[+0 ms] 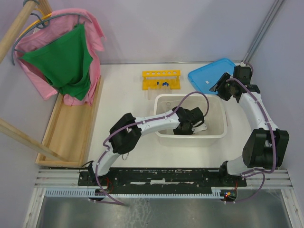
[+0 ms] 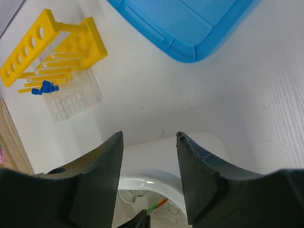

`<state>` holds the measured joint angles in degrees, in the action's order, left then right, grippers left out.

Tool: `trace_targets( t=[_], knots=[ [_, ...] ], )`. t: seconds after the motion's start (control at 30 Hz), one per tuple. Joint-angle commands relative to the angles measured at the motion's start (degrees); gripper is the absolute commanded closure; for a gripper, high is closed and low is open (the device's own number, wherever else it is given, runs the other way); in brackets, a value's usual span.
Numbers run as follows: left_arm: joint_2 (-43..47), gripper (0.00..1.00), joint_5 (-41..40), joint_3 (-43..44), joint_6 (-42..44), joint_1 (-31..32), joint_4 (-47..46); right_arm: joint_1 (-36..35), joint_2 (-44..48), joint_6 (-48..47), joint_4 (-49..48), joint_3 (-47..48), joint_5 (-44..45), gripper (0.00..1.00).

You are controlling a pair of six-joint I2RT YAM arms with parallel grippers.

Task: Organize the chemistry lab equipment
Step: Place the chemistry item in the storage box.

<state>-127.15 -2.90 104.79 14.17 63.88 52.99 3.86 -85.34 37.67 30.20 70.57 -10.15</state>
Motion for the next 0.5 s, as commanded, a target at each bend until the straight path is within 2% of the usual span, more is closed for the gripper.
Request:
trace_targets(
  t=[0.0, 0.2, 0.47],
  knots=[
    [0.24, 0.76, -0.17, 0.42, -1.07, 0.28, 0.66, -0.25, 1.89, -0.31, -1.54, 0.04, -0.68, 0.43],
    [1.11, 0.64, -0.87, 1.42, -2.1, 0.28, 1.97, -0.25, 2.15, -0.23, -1.73, -0.4, -0.96, 0.43],
    [3.23, 0.61, -4.74, 6.09, -4.97, 0.19, 5.32, -0.25, 2.72, 0.01, -2.46, -1.47, -1.04, 0.43]
  ],
)
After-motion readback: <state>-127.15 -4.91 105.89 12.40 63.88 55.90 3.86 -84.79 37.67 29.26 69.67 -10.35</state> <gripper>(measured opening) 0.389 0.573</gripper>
